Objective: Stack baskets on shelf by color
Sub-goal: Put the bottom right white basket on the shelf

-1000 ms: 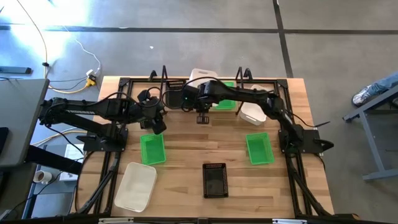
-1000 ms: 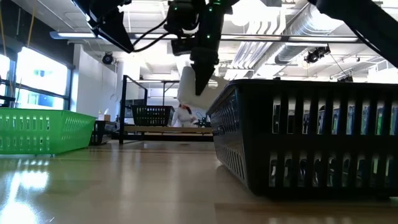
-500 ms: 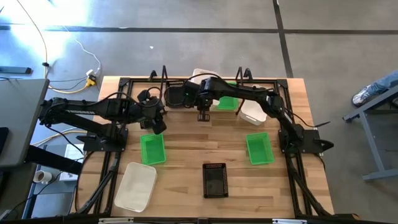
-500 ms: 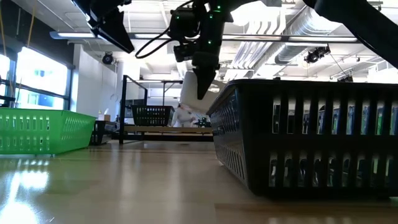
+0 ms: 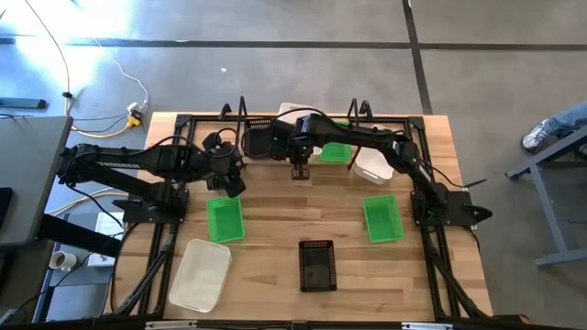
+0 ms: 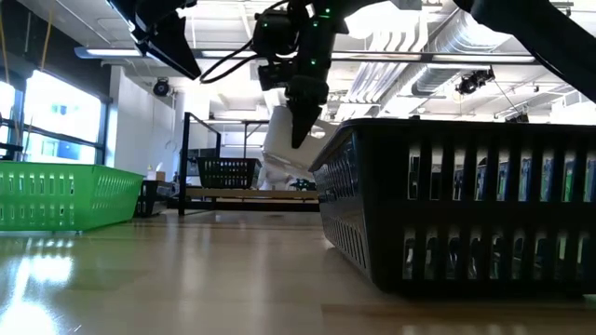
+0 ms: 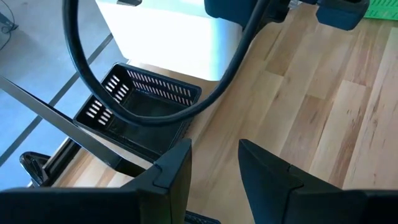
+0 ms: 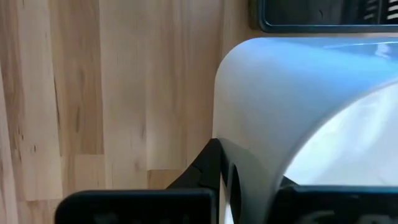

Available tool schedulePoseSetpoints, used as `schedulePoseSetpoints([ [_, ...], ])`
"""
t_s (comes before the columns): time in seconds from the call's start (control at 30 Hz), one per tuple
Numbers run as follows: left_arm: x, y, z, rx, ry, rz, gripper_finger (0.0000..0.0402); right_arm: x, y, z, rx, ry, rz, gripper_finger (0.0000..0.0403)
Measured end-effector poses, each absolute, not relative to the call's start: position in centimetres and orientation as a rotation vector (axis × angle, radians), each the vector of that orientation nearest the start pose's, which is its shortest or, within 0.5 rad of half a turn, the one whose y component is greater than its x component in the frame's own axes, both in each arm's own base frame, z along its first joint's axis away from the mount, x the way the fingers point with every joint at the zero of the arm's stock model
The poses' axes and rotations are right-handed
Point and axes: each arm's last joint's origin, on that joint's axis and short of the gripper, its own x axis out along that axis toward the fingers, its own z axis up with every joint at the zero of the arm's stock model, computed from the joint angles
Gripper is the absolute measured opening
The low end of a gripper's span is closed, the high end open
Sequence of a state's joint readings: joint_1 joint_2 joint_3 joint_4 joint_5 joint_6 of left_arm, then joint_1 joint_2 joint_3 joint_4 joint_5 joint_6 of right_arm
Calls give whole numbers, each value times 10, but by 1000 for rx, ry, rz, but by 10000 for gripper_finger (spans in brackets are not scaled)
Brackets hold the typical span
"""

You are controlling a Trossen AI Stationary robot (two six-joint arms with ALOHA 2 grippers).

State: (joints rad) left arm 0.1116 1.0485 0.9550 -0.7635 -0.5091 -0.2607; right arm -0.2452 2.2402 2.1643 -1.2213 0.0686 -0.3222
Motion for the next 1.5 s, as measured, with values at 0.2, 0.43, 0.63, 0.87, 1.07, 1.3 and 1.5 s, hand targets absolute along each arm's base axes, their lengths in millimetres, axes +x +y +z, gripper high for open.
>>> schedulePoseSetpoints([
  [0.2,196,36,299,-66,769,687,122,447,-118,249,-137,1340,-47,0],
  [0.43,196,36,299,-73,763,690,122,448,-120,242,-149,1369,-55,0],
  [0.63,196,36,299,-75,763,690,122,448,-125,242,-151,1356,-61,0],
  [0.87,196,36,299,-75,763,690,122,446,-129,241,-125,1367,-81,0],
  [1.07,196,36,299,-75,763,690,122,447,-129,241,-113,1356,-95,1],
  [1.3,196,36,299,-74,763,690,122,447,-133,241,-91,1350,-126,55],
  [1.5,196,36,299,-72,764,689,122,447,-133,242,-101,1348,-145,81],
])
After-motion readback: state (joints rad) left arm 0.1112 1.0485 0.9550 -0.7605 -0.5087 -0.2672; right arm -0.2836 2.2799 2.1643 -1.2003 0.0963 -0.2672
